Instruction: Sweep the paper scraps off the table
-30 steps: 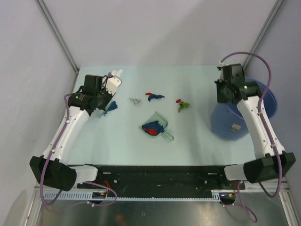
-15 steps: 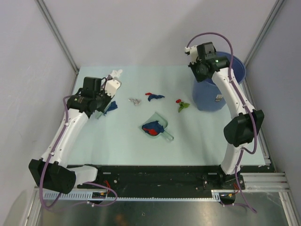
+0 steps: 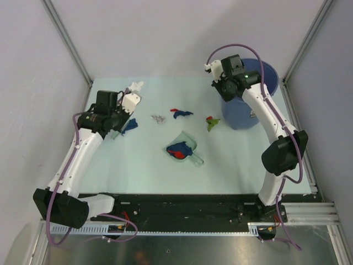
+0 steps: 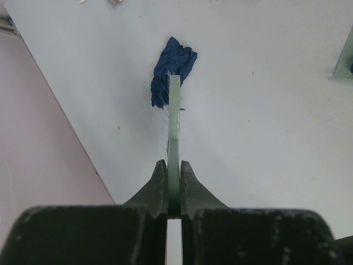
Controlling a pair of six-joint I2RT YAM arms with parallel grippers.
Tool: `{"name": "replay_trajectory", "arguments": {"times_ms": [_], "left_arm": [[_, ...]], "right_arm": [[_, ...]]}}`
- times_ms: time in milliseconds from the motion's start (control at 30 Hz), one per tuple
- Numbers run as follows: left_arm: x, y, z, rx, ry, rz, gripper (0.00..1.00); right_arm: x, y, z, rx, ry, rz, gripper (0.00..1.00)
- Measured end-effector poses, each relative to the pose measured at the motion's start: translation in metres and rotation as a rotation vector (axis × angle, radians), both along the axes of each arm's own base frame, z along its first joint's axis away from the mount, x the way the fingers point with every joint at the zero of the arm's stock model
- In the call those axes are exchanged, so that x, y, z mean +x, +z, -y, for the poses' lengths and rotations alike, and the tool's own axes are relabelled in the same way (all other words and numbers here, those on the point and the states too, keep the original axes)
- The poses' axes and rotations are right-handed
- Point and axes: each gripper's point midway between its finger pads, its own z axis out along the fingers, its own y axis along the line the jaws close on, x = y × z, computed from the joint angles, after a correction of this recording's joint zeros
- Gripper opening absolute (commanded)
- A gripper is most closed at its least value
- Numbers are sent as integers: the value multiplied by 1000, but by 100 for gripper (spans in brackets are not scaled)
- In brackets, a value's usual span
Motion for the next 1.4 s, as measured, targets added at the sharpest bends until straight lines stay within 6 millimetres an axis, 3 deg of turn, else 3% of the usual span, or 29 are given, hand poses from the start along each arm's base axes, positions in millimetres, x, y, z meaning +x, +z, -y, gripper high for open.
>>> {"name": "replay_trajectory", "arguments": {"times_ms": [367,400,433,467,500,533,633,733,867,933,1033,1100,1167,1267,1300,1400], "left_arm": [[0,0,-1,0,2,0,0],[0,0,-1,0,3,0,0],[0,0,-1,0,3,0,0],[0,0,-1,0,3,1,0],[0,0,-1,0,3,1,0],[0,0,-1,0,4,1,0],[0,1,-1,0,5,3,0],[0,2,-2,2,7,6,0],[-1,2,-3,5,10,6,0],[-1,2,-3,5,10,5,0],[-1,2,-3,7,12,5,0],[-1,2,-3,7,12,5,0],[-1,2,-3,7,12,4,0],[-1,1,-4,7,13,4,0],[-1,1,-4,7,14,3,0],[-1,1,-4,7,14,3,0]], "right_arm": [[-2,10,13,55,-49,1,0],[-3,10,12,58,-47,-2,13],[-4,10,12,60,-45,-5,48],[-4,9,12,61,-45,-7,63],[-5,9,11,65,-53,-10,85],[-5,9,12,61,-57,-9,97],[-5,11,14,30,-83,7,100],[-7,26,10,14,-120,48,100],[-14,79,-7,43,-184,239,100],[-31,106,-21,79,-183,344,100],[-84,125,-58,163,-54,420,100],[-126,114,-93,247,131,366,100],[-150,87,-113,283,237,294,100],[-173,12,-125,237,295,106,100],[-178,-23,-129,201,299,17,100],[-191,-99,-127,101,282,-163,100]]}}
